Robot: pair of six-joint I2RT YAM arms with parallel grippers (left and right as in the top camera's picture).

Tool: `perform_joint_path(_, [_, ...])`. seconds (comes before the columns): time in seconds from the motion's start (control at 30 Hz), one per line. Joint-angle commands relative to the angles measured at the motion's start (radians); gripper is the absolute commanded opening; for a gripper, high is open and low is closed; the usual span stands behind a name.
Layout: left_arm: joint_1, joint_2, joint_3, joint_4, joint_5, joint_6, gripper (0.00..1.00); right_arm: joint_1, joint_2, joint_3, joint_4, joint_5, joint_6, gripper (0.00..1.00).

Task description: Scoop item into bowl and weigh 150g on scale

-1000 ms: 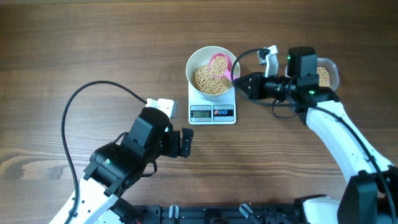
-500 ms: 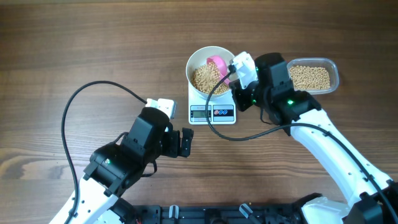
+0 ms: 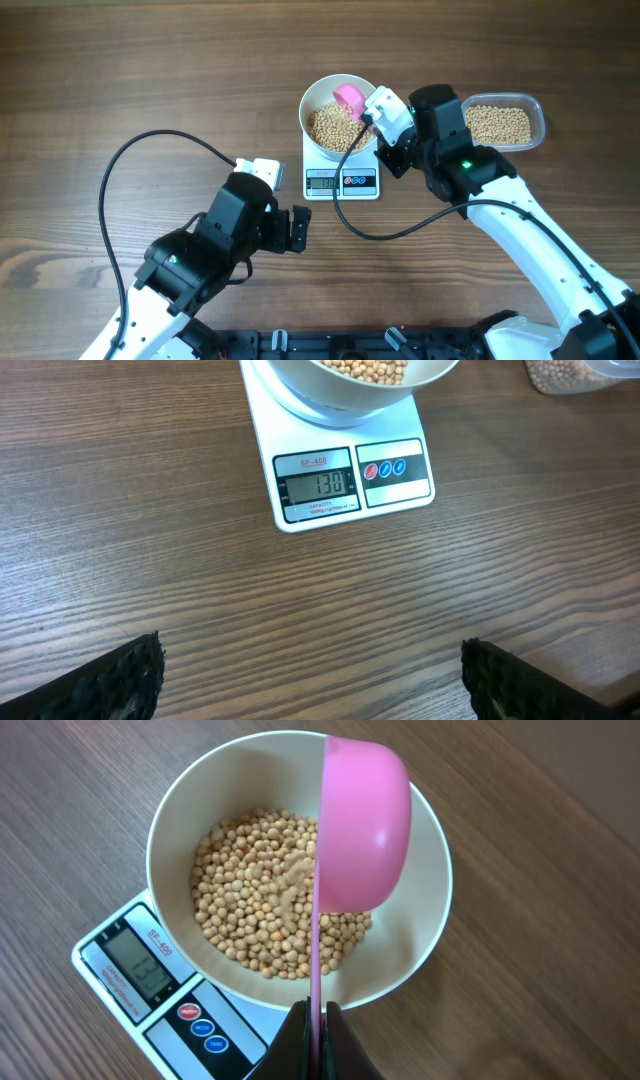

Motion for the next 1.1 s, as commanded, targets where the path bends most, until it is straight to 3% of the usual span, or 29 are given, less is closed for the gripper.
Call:
perform_joint_path(0.0, [-0.003,0.003,0.014,0.003,-0.017,0.012,1.0,0.026,-0.025,0.031,0.004,0.01,-0.086,0.04])
perform_joint_path(0.1, [-0.003,0.003,0.014,0.003,-0.017,0.012,1.0,0.048,-0.025,0.031,0.006,0.019,-0.189,0.04])
perform_joint_path(0.5, [-0.003,0.003,0.014,0.003,-0.017,0.012,1.0,0.069,-0.025,0.031,0.008,0.039,-0.176,0.04])
perform_joint_path(0.67, [-0.003,0.003,0.014,0.003,-0.017,0.012,1.0,0.069,-0.026,0.031,0.018,-0.03,0.16,0.04])
perform_joint_path(0.77, [-0.003,0.003,0.014,0.003,-0.017,0.012,1.0,0.062,-0.04,0.031,0.062,-0.098,0.282,0.04])
perform_joint_path(0.9, [-0.003,0.003,0.014,0.003,-0.017,0.012,1.0,0.009,-0.102,0.031,0.111,-0.098,0.391,0.04])
perform_joint_path(1.07, [-0.004,0.003,0.014,0.003,-0.017,0.012,1.0,-0.187,-0.216,0.031,0.101,-0.122,0.488,0.04])
